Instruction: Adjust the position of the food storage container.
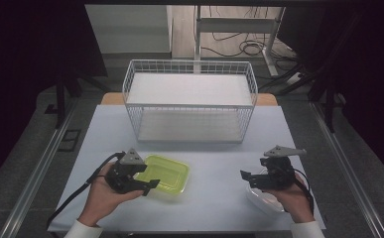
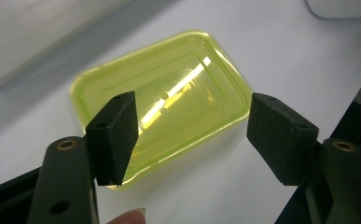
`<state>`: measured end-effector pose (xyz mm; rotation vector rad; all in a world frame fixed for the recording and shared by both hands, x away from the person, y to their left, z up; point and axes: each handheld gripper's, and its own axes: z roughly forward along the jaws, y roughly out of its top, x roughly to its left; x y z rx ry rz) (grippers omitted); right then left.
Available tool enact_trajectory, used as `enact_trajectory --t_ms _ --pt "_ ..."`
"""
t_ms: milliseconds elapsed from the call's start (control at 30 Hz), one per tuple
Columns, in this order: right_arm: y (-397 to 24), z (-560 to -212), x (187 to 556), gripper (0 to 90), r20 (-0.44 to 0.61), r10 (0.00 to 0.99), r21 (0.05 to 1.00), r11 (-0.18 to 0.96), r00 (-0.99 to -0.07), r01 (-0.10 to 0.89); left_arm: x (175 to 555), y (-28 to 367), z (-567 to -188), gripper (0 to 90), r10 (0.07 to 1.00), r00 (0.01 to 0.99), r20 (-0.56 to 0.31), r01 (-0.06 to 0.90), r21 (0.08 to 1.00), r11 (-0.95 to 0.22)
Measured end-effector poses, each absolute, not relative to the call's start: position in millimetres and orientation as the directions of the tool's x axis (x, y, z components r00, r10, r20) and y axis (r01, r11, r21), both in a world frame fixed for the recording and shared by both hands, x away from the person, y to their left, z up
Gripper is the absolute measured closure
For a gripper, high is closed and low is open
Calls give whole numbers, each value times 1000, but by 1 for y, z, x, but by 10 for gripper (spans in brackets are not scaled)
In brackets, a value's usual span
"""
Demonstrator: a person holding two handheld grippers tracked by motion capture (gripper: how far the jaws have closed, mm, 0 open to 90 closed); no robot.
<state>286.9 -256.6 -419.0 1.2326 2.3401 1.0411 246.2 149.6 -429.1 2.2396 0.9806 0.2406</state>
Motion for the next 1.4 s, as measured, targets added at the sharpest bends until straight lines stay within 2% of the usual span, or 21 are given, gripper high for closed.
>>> enact_trajectory --t_ms 333,467,700,833,967,1400 --pt "-255 -420 289 156 61 802 715 379 -594 587 243 129 -447 360 656 747 -109 579 591 -561" --pt "-255 -421 289 156 61 804 713 379 -592 589 241 123 -451 401 633 765 -116 569 582 -582" --pt "-255 -421 289 156 49 803 713 388 -593 584 239 113 -459 609 594 793 -137 562 543 -624" --pt "-255 -421 289 156 44 804 710 393 -593 584 237 109 -464 775 576 805 -145 557 520 -647" --pt "-254 -422 289 156 35 806 705 399 -591 586 237 105 -469 855 563 811 -157 557 500 -663" --pt "-251 -421 289 156 29 803 695 412 -595 590 240 91 -488 895 569 809 -148 565 464 -682"
